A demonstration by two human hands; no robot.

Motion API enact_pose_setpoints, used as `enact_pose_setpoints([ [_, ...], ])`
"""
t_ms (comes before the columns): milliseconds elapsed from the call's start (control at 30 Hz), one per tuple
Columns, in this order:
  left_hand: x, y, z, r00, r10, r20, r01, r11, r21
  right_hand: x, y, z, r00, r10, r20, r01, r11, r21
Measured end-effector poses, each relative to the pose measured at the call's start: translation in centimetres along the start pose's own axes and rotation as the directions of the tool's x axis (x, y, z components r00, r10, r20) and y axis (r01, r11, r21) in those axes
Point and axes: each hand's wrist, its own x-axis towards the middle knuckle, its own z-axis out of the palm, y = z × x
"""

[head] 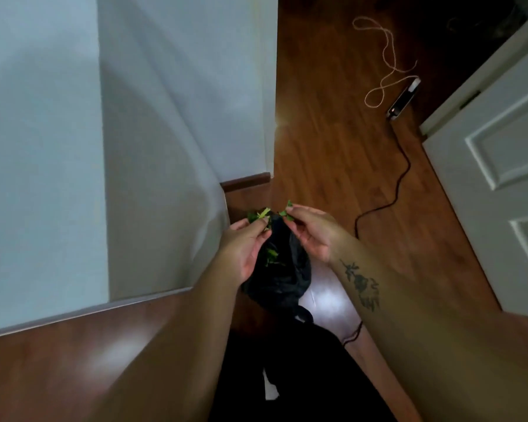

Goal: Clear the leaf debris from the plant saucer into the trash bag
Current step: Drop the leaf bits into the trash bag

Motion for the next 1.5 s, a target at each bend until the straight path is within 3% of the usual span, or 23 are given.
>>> enact_pose_setpoints([
  [133, 5.6, -4.4, -2.6, 0.997, -0.044, -0.068, 0.050, 0.994, 0.102, 5.9, 4.9, -4.0, 0.996, 0.033, 0.085, -0.023, 0.993, -0.114],
  [300, 11.2, -8.5, -4.8, 0.996, -0.068, -0.052, 0.082, 0.935, 0.345, 12.6, 9.8, -7.6, 0.995, 0.097, -0.010, -0.096, 0.969, -0.227],
  [433, 14.4, -10.6, -6.6, 0.992, -0.108, -0.061, 0.123, 0.788, 0.603, 15.4, 12.4, -9.7, 0.975, 0.185, -0.121, -0.221, 0.788, -0.575],
  [533, 15.3, -11.1, -7.0, 0.998, -0.016, -0.059, 0.052, 0.729, 0.683, 16.0, 12.9, -10.6, 0.976, 0.158, -0.147, -0.215, 0.752, -0.623],
  [667, 14.4, -9.8, -5.9, 0.987, 0.145, -0.069, -0.066, 0.758, 0.649, 14.8, 11.5, -9.8, 0.989, -0.015, -0.148, -0.081, 0.780, -0.621],
  [767, 12.3, -7.8, -4.5, 0.984, 0.175, -0.018, -0.126, 0.774, 0.621, 12.9, 9.6, -8.6, 0.985, -0.099, -0.139, 0.004, 0.828, -0.560],
  [867, 9.7, -5.8, -3.2, 0.987, 0.157, -0.012, -0.117, 0.780, 0.615, 10.4, 7.5, -6.9, 0.991, -0.097, -0.093, 0.025, 0.812, -0.582],
  [1100, 6.8, -2.9, -2.5, 0.988, 0.155, 0.001, -0.117, 0.741, 0.661, 7.9, 5.8, -4.3, 0.990, -0.123, 0.074, 0.129, 0.543, -0.830],
  [1200, 6.9, -2.8, -3.1, 0.988, 0.155, -0.006, -0.110, 0.728, 0.677, 7.9, 6.2, -4.5, 0.996, -0.037, 0.079, 0.087, 0.429, -0.899],
  [1267, 6.4, -2.8, -3.8, 0.986, 0.166, -0.014, -0.113, 0.727, 0.677, 7.3, 6.0, -4.5, 0.995, -0.075, 0.062, 0.087, 0.387, -0.918],
  [1500, 0.0, 0.8, -2.9, 0.976, 0.215, 0.036, -0.186, 0.730, 0.657, 0.5, 0.0, -1.5, 0.987, -0.148, 0.055, 0.122, 0.497, -0.859],
])
